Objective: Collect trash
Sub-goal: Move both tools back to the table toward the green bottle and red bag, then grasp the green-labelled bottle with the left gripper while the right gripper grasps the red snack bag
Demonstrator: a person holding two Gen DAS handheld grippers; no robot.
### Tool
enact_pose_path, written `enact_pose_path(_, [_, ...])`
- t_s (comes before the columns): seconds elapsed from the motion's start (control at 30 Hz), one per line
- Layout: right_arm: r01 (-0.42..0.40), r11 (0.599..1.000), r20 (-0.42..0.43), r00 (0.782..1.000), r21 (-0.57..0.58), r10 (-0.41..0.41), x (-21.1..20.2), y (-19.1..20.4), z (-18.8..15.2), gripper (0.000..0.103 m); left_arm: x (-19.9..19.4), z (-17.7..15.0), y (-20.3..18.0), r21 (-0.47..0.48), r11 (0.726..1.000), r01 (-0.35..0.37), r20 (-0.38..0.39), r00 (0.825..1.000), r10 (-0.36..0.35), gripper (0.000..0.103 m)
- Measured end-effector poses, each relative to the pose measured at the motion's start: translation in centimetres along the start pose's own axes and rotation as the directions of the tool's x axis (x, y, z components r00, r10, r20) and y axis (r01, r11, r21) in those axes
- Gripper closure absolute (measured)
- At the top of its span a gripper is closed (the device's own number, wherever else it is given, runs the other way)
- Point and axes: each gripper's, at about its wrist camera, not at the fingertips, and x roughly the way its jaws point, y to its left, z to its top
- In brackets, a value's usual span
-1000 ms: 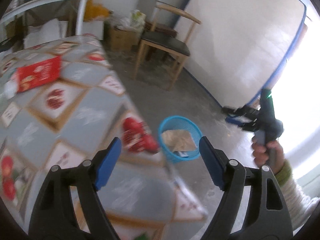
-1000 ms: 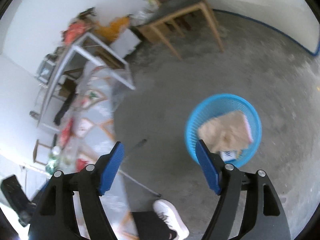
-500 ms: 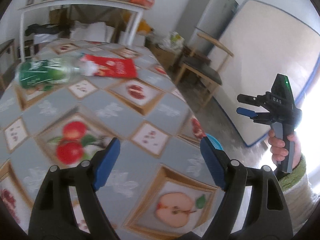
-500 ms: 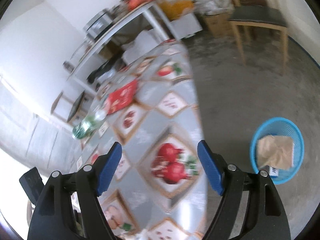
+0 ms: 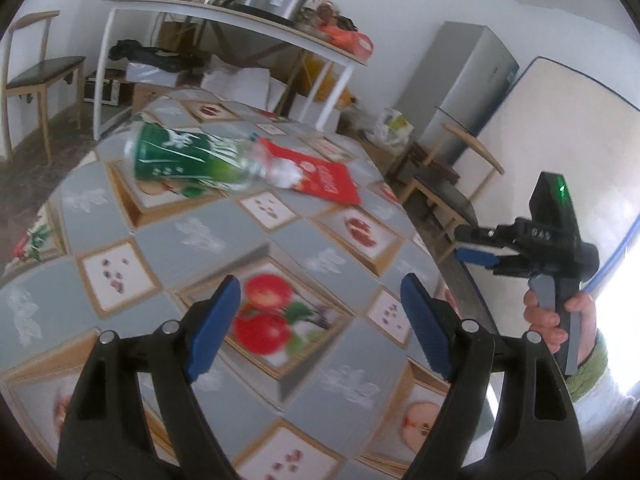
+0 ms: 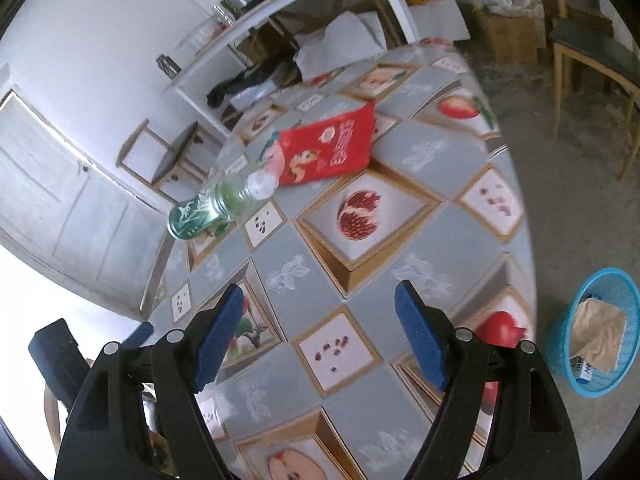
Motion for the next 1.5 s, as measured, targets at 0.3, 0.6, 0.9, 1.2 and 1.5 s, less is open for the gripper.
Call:
enact_pose_path(0.3, [0.011,0.990,0.008,1.000,0.140,-0.012,3.7,-2.4,4.1,0.027,0.5,1.6,3.7,-0.034,0.999,-0.028,0.025,0.999,0.028,0.025])
enact_pose_path(0.6, [-0.076,0.916,0.031,0.997,0.395,0.069,7.8,-8.6,8.8,0.032,2.5,2.8,4.5,-0.027,0.999,-0.045,0.015,0.999,0.045,0.025])
enact_pose_path(0.9, [-0.137,0.883,-0.042,0.984,0.449,0.174,14.0,-8.8,11.2,0.051,4.4,2.8,4.7,-0.024,0.998,-0.058,-0.018,0.998,0.057,0.025])
enact_pose_path(1.2, [-0.151,0.870,-0.074,0.975,0.470,0.209,17.2,-8.2,12.8,0.083,4.9,3.6,4.9,-0.010,0.997,-0.076,-0.006,0.997,0.076,0.025])
enact_pose_path(1.5, [-0.108,0.883,-0.091,0.982,0.456,0.167,17.5,-8.1,12.9,0.099,6.3,11.6,5.6,0.086,0.983,-0.161,0.065,0.986,0.156,0.025])
